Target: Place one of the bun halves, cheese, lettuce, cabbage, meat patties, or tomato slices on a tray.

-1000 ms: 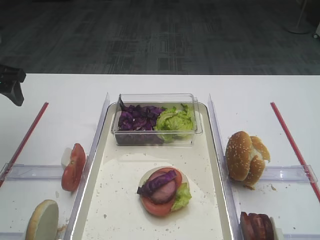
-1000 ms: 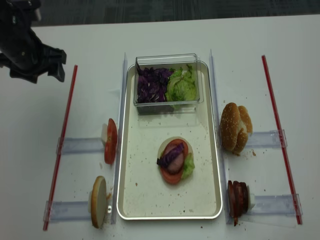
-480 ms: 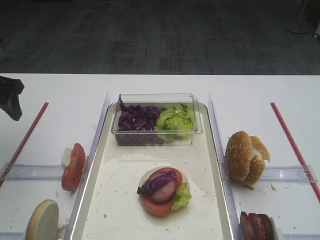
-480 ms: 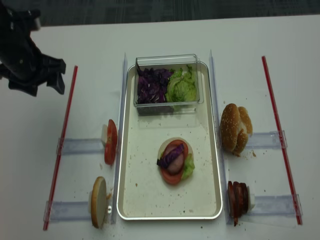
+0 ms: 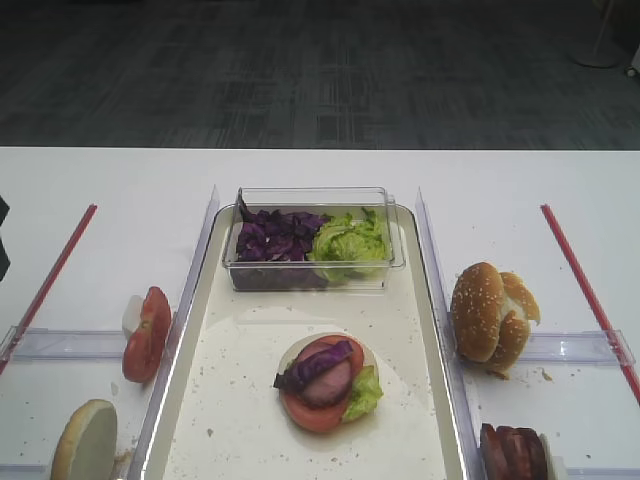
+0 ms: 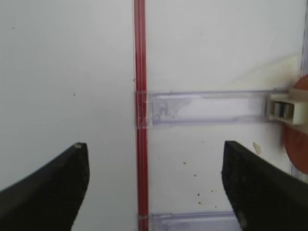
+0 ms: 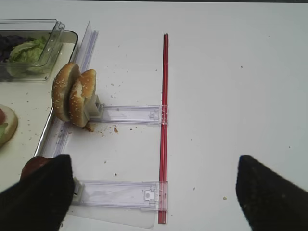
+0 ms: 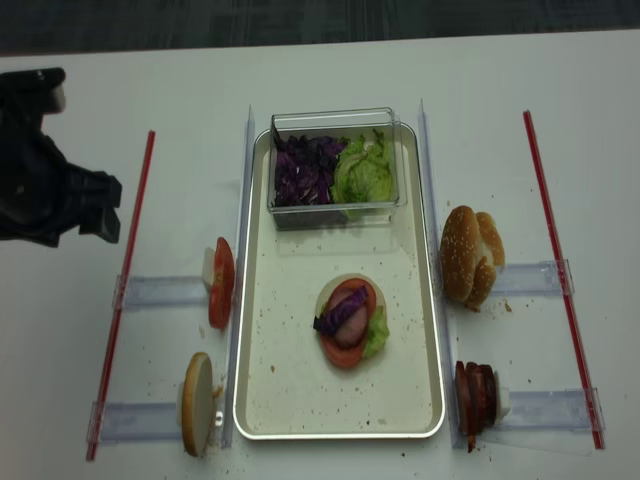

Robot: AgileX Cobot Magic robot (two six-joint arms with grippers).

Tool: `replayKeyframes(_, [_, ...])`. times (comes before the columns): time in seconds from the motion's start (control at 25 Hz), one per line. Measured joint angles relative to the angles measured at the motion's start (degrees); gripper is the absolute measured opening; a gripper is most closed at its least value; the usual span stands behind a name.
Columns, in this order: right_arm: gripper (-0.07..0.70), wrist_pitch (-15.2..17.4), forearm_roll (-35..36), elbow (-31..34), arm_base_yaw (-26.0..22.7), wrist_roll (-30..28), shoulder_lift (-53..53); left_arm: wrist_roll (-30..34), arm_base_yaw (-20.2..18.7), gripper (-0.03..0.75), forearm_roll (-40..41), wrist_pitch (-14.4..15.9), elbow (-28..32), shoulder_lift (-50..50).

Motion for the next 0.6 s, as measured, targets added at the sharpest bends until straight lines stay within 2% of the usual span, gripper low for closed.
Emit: replayKeyframes(0.6, [0.692,0.00,0.00,0.00,0.00,0.00,0.00,-0.21,0.00,0.525,0.10,3.01,19.64,-30.97])
